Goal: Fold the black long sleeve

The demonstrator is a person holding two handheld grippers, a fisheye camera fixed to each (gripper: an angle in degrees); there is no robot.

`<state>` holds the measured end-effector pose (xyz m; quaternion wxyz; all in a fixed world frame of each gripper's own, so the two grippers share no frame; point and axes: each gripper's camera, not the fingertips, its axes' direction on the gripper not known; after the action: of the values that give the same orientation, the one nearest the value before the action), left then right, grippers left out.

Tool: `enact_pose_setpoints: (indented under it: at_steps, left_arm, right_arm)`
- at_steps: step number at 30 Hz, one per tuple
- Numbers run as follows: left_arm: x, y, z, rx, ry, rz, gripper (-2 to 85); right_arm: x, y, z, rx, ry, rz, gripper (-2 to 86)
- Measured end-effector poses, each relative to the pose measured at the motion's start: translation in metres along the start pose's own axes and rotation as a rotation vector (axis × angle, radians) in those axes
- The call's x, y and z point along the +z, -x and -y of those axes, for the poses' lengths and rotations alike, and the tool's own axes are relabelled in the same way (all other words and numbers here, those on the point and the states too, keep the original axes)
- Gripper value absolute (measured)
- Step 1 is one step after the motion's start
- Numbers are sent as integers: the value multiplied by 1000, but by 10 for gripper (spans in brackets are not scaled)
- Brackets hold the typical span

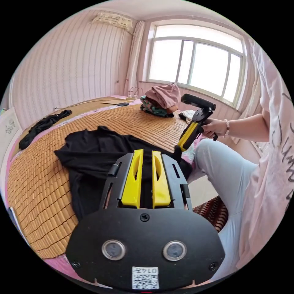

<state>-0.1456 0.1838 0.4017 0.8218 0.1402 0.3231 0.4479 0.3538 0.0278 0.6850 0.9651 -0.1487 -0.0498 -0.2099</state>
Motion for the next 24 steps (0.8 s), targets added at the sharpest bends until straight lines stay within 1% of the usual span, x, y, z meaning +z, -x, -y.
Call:
enact_pose_setpoints:
  at_steps: [1,2,3,6,8,10,11,12,14,15,16,17,18,20,22,24]
  left_arm:
    - [-1,11,-2,-13,17,57,52]
    - [0,33,-6,-45,56,152,47]
    - [3,56,-8,-83,104,214,38]
    - [23,96,-7,-124,206,302,19]
    - [36,106,-4,-100,235,348,27]
    - [50,113,0,-84,261,351,46]
    - [59,117,1,-89,268,341,56]
    - [69,121,3,-81,288,322,62]
    - [85,126,5,-76,327,317,63]
    - [94,129,6,-72,351,321,59]
    - [99,130,6,-66,366,330,54]
    - [107,131,6,-36,389,352,44]
    - [105,132,6,-17,365,346,23]
    - [96,138,8,-48,361,369,6]
    - [82,144,7,-63,320,419,-1]
    - [72,156,-1,-83,287,451,-5]
  right_arm:
    - [-4,11,32,-75,-28,-36,59]
    - [-6,17,48,-113,-52,-49,60]
    - [-12,32,82,-192,-117,-50,62]
    - [-23,65,167,-332,-259,-2,76]
    - [-21,78,217,-367,-255,12,85]
    - [-16,84,271,-345,-237,28,105]
    - [-14,85,281,-332,-233,21,113]
    - [-9,87,298,-322,-219,0,129]
    - [3,91,320,-306,-196,-76,133]
    - [15,91,332,-293,-169,-137,123]
    - [26,87,344,-262,-114,-175,90]
    - [31,85,348,-248,-81,-173,63]
    - [34,79,354,-232,-42,-129,32]
    - [17,71,353,-219,-129,-63,22]
    - [-14,54,349,-165,-296,-38,18]
    - [-23,35,352,-93,-333,-6,18]
